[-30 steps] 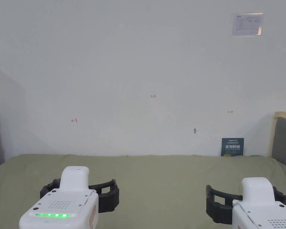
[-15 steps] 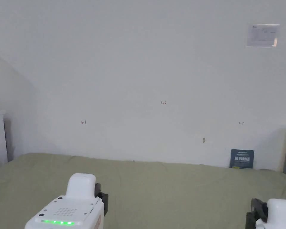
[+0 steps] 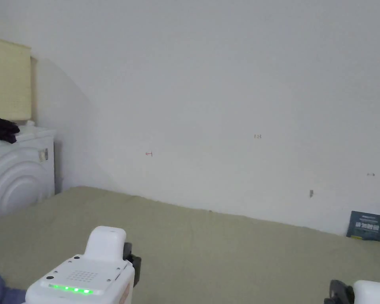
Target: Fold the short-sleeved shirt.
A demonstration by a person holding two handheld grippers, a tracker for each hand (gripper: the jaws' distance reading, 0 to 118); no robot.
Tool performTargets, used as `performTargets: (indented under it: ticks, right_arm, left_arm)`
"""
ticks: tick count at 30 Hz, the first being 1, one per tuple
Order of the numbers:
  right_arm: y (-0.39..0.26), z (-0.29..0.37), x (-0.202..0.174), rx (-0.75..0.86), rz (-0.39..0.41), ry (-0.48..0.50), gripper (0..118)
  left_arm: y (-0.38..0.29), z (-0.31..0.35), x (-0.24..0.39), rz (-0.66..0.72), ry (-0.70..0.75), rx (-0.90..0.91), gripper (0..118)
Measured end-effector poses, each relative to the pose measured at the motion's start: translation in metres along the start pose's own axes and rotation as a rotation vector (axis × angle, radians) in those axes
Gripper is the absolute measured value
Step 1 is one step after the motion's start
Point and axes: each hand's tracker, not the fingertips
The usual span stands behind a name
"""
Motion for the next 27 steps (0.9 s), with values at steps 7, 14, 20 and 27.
performTargets:
  ticks: [7, 14, 20, 27]
  right_arm:
    - [0.001, -0.025, -0.090, 0.005, -0.014, 0.246, 1]
    - [0.002, -0.033, -0.180, -0.001, -0.006, 0.462, 1]
    - [-0.003, -0.035, -0.216, -0.018, 0.028, 0.525, 1]
    - [-0.006, -0.044, -0.212, -0.027, 0.050, 0.510, 1]
  left_arm:
    - [-0.004, 0.037, -0.094, 0.036, 0.224, -0.001, 0]
    - [-0.021, 0.098, -0.167, 0.053, 0.439, -0.034, 0]
    - [-0.032, 0.119, -0.203, 0.101, 0.525, -0.054, 0]
    - [-0.042, 0.105, -0.213, 0.086, 0.538, -0.082, 0]
